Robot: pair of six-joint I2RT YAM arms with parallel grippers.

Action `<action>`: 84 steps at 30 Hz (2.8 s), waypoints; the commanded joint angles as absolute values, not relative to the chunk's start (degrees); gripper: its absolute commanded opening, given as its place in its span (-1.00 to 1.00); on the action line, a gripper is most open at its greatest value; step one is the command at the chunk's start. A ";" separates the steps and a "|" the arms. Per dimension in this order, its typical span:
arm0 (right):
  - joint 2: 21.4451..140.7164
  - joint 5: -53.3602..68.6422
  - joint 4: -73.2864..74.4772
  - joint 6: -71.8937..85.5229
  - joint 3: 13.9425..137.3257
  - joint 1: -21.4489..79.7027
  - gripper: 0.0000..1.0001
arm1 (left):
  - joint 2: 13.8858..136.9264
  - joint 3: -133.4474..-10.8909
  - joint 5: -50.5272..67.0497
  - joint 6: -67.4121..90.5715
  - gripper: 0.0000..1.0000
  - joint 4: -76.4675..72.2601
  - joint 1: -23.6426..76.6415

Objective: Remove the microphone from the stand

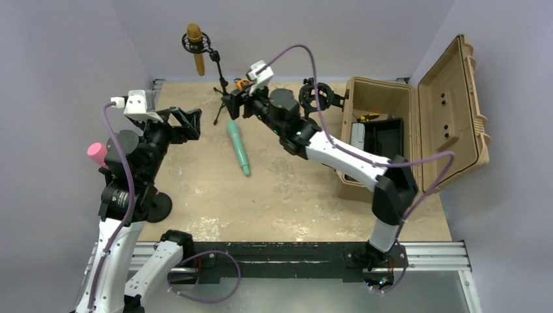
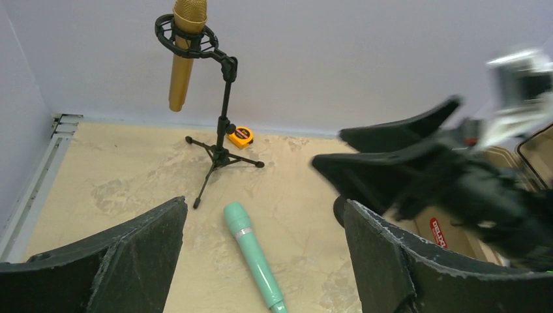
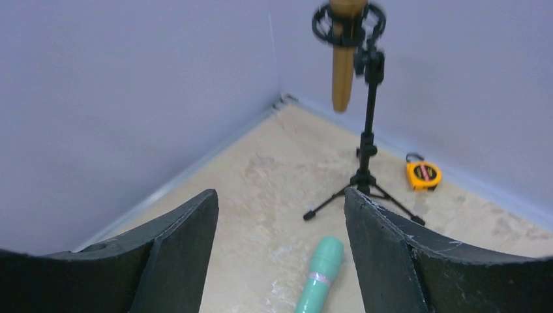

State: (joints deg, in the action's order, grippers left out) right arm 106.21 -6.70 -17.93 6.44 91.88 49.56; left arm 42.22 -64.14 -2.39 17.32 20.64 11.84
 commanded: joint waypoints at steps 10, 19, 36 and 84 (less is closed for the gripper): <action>75.40 -24.78 -22.48 9.32 72.71 45.40 0.26 | 41.96 -65.52 -0.26 18.40 0.75 19.26 12.68; 71.78 -11.85 -15.22 13.90 71.43 28.63 0.27 | 41.77 -65.32 -0.62 17.87 0.75 19.42 13.63; 84.52 25.57 -27.92 15.77 71.66 8.79 0.32 | 46.80 -65.39 11.25 19.21 0.92 17.02 15.73; 89.97 47.05 -48.10 31.03 65.94 3.02 0.33 | 50.97 -66.27 15.62 21.44 0.91 17.34 18.46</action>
